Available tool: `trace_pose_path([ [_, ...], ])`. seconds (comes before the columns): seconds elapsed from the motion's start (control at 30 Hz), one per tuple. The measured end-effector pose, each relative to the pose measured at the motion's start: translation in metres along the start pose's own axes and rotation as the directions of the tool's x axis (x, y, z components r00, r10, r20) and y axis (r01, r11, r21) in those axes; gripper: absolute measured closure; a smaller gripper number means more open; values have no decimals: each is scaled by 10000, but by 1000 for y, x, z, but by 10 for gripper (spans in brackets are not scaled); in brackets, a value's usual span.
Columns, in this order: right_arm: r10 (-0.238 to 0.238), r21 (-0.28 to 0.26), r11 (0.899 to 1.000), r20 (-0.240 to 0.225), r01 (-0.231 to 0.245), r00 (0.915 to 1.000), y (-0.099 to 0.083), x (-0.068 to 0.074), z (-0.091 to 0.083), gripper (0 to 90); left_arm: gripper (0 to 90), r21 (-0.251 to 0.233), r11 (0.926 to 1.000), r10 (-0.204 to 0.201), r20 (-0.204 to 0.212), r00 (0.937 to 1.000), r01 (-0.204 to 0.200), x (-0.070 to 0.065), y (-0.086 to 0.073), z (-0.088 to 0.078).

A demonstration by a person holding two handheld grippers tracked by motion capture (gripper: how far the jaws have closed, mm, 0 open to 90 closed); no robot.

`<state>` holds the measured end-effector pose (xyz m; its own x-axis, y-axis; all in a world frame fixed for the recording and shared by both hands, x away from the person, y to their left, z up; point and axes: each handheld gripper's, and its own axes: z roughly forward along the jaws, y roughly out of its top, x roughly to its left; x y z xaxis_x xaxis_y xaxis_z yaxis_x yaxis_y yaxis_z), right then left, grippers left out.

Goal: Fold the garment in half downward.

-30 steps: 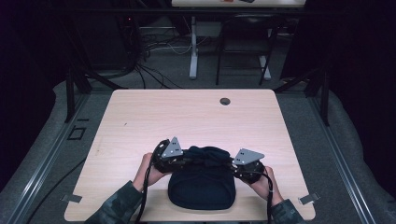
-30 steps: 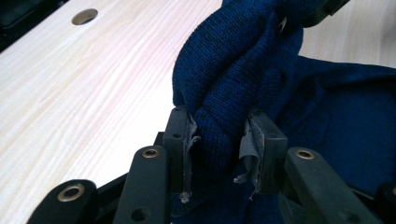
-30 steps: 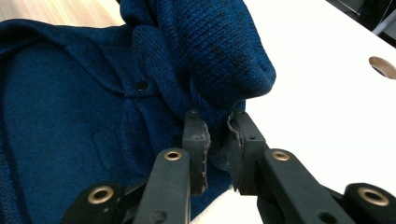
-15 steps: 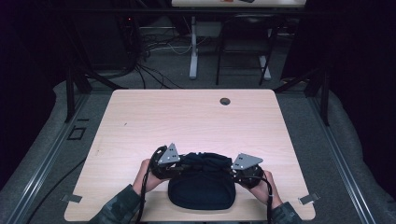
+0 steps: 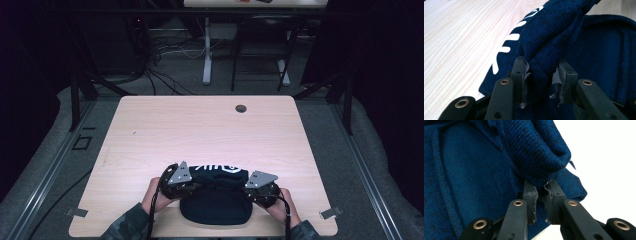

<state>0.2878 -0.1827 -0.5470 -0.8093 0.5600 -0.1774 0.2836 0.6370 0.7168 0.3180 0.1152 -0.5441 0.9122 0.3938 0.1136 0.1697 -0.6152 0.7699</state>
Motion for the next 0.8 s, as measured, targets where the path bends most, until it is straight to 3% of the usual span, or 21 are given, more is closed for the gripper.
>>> trace_pose_path([
  [0.3,-43,216,9998,-192,47,9998,-4,3,2,798,644,94,10000,-28,-2,10000,28,-5,-5,0],
  [0.47,-33,334,9994,-228,41,9997,-7,5,3,806,642,239,9996,175,-22,9998,-174,-8,-6,0],
  [0.8,33,493,9988,-365,-15,9993,-12,6,6,816,627,551,9982,204,221,9995,-216,-13,-9,2],
])
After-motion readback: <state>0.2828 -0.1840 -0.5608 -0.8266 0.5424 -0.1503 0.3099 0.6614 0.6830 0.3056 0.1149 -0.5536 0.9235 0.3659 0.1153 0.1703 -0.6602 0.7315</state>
